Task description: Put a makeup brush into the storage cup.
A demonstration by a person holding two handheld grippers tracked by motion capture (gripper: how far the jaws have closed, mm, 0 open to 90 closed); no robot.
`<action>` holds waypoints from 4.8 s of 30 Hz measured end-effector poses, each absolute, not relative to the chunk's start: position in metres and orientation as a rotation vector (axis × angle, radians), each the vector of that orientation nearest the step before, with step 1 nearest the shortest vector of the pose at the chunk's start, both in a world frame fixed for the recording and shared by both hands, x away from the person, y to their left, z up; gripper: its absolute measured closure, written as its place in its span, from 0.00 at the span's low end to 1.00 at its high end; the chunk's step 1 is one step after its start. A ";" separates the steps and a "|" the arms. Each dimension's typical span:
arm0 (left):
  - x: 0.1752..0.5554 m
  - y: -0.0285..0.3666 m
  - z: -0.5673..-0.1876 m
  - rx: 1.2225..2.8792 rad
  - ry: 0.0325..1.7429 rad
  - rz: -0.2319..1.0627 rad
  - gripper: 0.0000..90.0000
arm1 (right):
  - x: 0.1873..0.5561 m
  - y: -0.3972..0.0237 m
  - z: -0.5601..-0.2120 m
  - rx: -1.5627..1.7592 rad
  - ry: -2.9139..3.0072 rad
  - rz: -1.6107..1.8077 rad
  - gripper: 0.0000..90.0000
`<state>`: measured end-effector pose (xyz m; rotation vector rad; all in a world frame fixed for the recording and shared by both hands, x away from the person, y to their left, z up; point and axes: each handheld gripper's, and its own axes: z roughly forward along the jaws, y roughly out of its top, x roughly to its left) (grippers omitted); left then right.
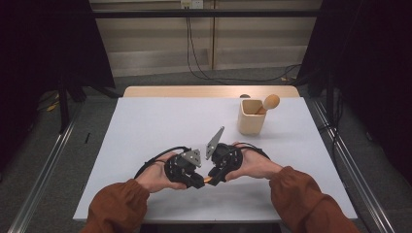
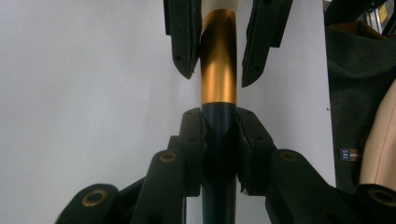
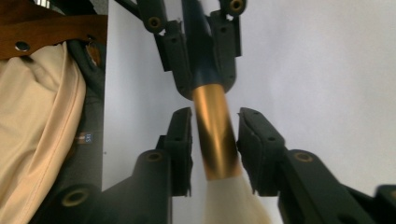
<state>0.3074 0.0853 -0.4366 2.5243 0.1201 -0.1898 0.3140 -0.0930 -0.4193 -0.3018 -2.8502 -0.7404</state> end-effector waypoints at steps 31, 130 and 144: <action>0.313 0.119 -0.437 2.429 0.324 -0.191 0.83 | 0.310 -0.124 -0.423 -0.557 -2.871 -0.977 0.03; 0.294 0.145 -0.431 1.771 0.385 -0.033 0.82 | 0.265 -0.161 -0.424 -0.783 -2.376 -2.063 0.03; 0.293 0.139 -0.432 1.765 0.361 -0.038 0.82 | 0.276 -0.148 -0.420 -0.784 -2.294 -2.072 0.12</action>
